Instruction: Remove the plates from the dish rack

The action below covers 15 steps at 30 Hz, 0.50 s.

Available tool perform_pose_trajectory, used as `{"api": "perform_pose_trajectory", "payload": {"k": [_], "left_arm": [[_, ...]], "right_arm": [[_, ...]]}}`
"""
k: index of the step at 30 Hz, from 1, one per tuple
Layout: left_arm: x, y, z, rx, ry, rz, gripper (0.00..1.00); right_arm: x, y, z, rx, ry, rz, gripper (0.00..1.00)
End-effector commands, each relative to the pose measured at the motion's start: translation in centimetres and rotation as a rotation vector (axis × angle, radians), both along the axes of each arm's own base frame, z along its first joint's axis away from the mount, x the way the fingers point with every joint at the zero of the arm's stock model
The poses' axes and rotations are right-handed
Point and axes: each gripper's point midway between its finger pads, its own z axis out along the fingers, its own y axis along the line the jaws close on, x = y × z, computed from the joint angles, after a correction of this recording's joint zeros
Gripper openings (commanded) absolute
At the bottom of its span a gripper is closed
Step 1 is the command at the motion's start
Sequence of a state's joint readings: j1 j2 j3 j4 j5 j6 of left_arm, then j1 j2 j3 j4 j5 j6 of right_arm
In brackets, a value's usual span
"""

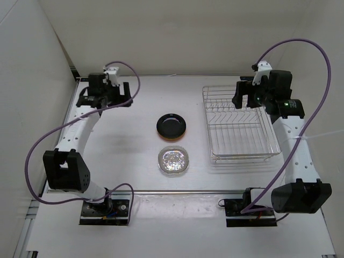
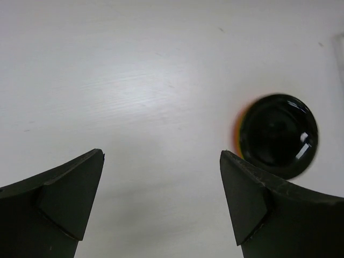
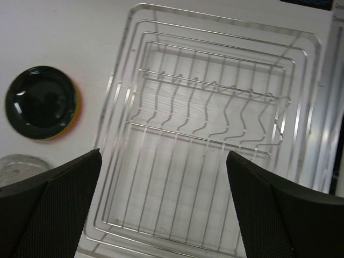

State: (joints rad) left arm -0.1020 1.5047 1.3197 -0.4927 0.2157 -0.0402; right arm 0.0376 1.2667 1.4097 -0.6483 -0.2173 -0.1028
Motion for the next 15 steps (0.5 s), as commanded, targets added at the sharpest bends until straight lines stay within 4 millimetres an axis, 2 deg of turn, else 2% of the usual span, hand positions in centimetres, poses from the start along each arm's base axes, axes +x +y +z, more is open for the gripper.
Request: {"api": "perform_pose_trajectory", "payload": {"k": [1, 2, 3, 5, 6, 7, 8, 9, 11, 12, 14, 15], "left_arm": [[-0.1, 5.6, 3.7, 0.067, -0.037, 0.146, 1.00], [0.1, 6.8, 5.1, 0.078, -0.063, 0.172, 1.00], [0.3, 8.9, 5.7, 0.079, -0.075, 0.223, 1.00], [0.4, 11.2, 6.6, 0.091, -0.078, 0.268, 1.00], [0.3, 13.2, 7.1, 0.091, -0.090, 0.302, 1.00], [0.3, 13.9, 7.0, 0.082, -0.079, 0.311, 1.00], [0.2, 14.8, 7.8, 0.086, -0.091, 0.322, 1.00], [0.1, 16.5, 7.8, 0.082, -0.090, 0.357, 1.00], [0.1, 17.7, 8.6, 0.072, -0.098, 0.375, 1.00], [-0.2, 18.7, 8.6, 0.076, -0.100, 0.385, 1.00], [-0.3, 19.5, 8.5, 0.071, -0.091, 0.400, 1.00], [-0.5, 19.7, 8.3, 0.063, -0.082, 0.399, 1.00]], "right_arm": [[2.0, -4.2, 1.7, -0.091, -0.061, -0.157, 1.00], [2.1, -5.0, 2.2, -0.097, -0.072, -0.182, 1.00], [2.4, -6.4, 1.7, -0.105, -0.055, -0.224, 1.00], [3.1, -8.1, 1.9, -0.106, -0.054, -0.265, 1.00], [3.1, -9.8, 1.8, -0.108, -0.043, -0.308, 1.00], [3.3, -10.4, 1.3, -0.103, -0.019, -0.319, 1.00], [3.5, -11.9, 1.9, -0.104, -0.025, -0.354, 1.00], [3.9, -12.3, 1.4, -0.098, -0.005, -0.357, 1.00], [4.0, -13.8, 1.2, -0.106, 0.010, -0.398, 1.00], [4.6, -13.9, 1.3, -0.106, 0.008, -0.398, 1.00], [4.7, -15.4, 1.4, -0.111, 0.011, -0.436, 1.00], [4.7, -15.4, 1.4, -0.111, 0.011, -0.436, 1.00]]}}
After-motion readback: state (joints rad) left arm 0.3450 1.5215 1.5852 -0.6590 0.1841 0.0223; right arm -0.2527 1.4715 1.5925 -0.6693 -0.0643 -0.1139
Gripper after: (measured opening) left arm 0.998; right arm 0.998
